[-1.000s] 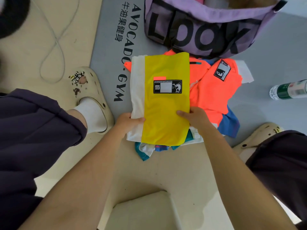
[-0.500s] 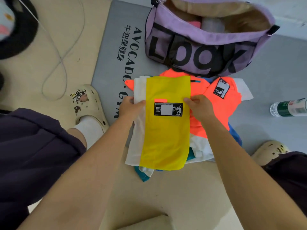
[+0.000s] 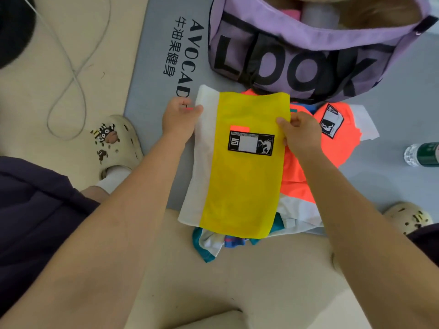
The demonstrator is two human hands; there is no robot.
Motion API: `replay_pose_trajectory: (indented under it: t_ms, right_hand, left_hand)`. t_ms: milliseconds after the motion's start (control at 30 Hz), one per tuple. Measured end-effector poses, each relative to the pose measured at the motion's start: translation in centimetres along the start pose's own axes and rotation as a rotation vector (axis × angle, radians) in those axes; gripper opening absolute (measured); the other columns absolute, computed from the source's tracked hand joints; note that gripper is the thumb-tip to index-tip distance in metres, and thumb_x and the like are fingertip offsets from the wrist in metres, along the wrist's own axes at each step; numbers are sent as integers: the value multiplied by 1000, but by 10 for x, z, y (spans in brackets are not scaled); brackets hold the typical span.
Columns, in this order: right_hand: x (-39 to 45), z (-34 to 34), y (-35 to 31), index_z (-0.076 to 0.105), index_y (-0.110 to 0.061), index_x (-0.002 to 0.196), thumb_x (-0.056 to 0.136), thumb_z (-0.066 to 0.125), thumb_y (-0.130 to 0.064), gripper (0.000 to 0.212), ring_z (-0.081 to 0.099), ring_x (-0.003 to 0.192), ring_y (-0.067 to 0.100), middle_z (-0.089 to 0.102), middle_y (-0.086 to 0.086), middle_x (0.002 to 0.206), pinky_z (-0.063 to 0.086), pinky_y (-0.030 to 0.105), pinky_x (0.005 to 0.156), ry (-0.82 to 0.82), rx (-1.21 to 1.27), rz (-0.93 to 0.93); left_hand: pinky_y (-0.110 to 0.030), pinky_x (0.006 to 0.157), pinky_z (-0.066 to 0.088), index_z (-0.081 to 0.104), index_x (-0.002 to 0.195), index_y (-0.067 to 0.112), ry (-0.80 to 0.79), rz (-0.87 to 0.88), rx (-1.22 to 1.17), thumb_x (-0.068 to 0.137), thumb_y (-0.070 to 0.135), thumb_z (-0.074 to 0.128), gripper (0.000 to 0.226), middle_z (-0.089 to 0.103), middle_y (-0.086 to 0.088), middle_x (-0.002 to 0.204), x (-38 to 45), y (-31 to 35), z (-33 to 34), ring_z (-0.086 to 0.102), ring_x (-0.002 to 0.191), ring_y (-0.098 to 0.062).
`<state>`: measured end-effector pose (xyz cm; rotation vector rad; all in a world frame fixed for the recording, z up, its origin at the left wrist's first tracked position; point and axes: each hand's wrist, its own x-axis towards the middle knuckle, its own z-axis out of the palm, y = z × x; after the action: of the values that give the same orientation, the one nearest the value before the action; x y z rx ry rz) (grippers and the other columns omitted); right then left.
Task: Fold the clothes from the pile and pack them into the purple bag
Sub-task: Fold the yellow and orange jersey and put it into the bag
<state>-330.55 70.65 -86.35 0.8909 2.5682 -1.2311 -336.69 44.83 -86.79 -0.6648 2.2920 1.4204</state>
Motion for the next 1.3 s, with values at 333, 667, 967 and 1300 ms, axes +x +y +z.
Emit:
replay_pose_trajectory:
  t_ms: [333, 667, 967, 1300]
  right_hand:
    - [-109, 29, 37, 56, -6, 106, 85, 72, -37, 40, 49, 77, 20, 55, 3, 87, 28, 30, 62, 47, 13, 171]
    - [-121, 5, 56, 61, -10, 79, 86, 71, -28, 22, 51, 74, 22, 61, 7, 77, 28, 30, 63, -13, -48, 194]
    - [-104, 16, 38, 62, -7, 102, 86, 71, -30, 30, 51, 77, 21, 57, 2, 84, 34, 29, 64, 90, 6, 144]
    - [-93, 18, 36, 36, -15, 61, 83, 75, -32, 48, 35, 61, 20, 38, 2, 57, 22, 33, 52, -72, -18, 212]
  left_hand:
    - [-31, 68, 47, 62, 103, 24, -198, -330, 133, 81, 63, 62, 45, 64, 7, 92, -90, -88, 6, 60, 80, -13]
    - [-46, 93, 50, 59, 116, 14, -420, -479, 195, 75, 47, 80, 56, 65, -9, 113, -101, -95, -14, 62, 102, -30]
    - [-45, 90, 54, 60, 122, 17, -330, -356, -89, 81, 36, 77, 49, 67, -7, 111, -62, -59, 2, 65, 102, -27]
    - [-46, 95, 52, 63, 119, 14, -485, -414, -166, 78, 25, 80, 45, 70, -10, 113, -59, -65, -3, 65, 108, -31]
